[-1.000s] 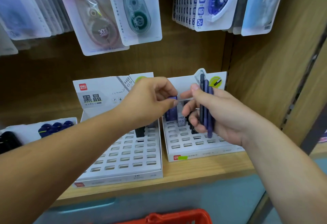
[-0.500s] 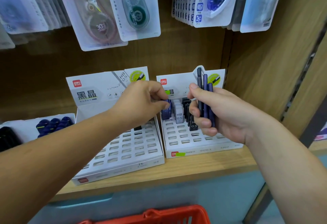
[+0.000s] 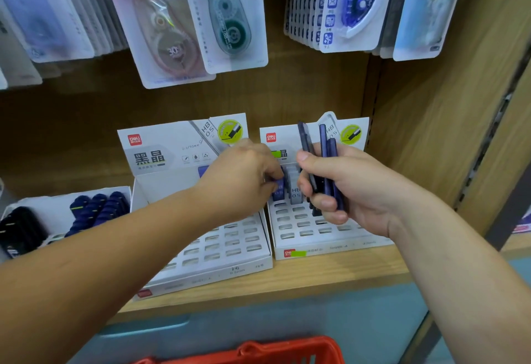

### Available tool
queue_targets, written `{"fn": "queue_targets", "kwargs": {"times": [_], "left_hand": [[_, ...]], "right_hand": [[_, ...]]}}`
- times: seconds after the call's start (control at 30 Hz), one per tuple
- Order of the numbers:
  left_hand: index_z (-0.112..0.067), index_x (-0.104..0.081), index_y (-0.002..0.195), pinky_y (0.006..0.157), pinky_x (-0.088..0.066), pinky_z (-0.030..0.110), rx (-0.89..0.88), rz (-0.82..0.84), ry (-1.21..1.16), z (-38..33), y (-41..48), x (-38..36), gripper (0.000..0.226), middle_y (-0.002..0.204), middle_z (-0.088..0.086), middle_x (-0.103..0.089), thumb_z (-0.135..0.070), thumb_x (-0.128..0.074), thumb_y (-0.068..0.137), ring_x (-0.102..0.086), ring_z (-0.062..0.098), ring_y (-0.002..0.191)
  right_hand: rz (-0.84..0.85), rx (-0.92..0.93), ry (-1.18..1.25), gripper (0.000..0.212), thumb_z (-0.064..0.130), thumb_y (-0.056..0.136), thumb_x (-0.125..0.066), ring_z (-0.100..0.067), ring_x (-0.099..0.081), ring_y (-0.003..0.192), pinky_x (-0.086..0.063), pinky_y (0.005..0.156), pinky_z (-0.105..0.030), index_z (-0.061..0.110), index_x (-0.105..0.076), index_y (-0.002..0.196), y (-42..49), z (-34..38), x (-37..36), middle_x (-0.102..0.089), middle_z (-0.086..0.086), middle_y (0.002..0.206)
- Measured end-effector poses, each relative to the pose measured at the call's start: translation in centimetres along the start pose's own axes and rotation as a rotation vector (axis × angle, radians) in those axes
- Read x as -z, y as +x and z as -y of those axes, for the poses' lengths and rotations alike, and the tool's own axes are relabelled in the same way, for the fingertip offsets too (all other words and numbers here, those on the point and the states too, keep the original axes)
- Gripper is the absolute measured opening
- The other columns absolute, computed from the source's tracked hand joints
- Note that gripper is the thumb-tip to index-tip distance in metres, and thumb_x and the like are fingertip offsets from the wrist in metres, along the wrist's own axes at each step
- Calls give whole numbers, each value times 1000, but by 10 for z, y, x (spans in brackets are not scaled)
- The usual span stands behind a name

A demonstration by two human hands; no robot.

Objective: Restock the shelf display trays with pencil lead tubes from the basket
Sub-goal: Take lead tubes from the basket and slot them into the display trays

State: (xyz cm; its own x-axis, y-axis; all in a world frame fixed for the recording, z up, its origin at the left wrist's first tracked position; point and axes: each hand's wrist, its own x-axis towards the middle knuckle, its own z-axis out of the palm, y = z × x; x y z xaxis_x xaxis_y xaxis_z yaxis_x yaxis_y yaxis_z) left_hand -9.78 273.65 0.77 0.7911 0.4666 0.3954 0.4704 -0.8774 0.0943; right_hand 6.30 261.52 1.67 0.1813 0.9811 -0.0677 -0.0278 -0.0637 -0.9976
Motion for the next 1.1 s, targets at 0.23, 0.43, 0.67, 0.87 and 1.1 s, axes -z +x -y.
{"fn": "queue_targets", "kwargs": {"times": [0.23, 0.43, 0.67, 0.87, 1.1], "left_hand": [[-29, -78, 93, 76, -57, 34, 64, -253, -172, -6, -72, 6, 7, 93, -15, -68, -24, -75, 87, -65, 7, 84], [-31, -77, 81, 73, -54, 33, 252, -109, -346, -2, -116, -18, 13, 82, -16, -68, -42, -69, 81, -63, 5, 78], [-28, -78, 81, 68, -49, 21, 303, 0, -469, 0, -117, -3, 11, 80, -15, -71, -39, -77, 84, -64, 7, 76], [-10, -64, 97, 56, -52, 30, 760, -303, -912, 19, -103, 26, 39, 70, 7, -67, -41, -83, 83, -62, 16, 57], [-11, -71, 91, 54, -50, 31, 734, -397, -1190, 16, -90, 42, 27, 65, 6, -60, -37, -70, 96, -52, 19, 53]], "right_hand": [[16, 15, -56, 35, 15, 90, -78, -17, -49, 55, -33, 40, -23, 12, -65, 122, 3, 0, -14, -74, -12, 83], [77, 34, -213, 20, 4, 97, -68, -18, -51, 61, -34, 43, -26, 11, -65, 115, 5, 8, -40, -79, -15, 90], [9, 45, -253, 18, 6, 97, -66, -18, -49, 56, -32, 44, -27, 12, -63, 114, 8, 7, -56, -80, -10, 90], [74, 15, -272, 18, 8, 97, -67, -17, -45, 53, -30, 46, -29, 12, -62, 114, 10, 5, -63, -80, -11, 91], [96, 28, -290, 15, 13, 96, -70, -16, -42, 49, -30, 46, -26, 15, -63, 109, 16, 0, -78, -80, -10, 89]]}}
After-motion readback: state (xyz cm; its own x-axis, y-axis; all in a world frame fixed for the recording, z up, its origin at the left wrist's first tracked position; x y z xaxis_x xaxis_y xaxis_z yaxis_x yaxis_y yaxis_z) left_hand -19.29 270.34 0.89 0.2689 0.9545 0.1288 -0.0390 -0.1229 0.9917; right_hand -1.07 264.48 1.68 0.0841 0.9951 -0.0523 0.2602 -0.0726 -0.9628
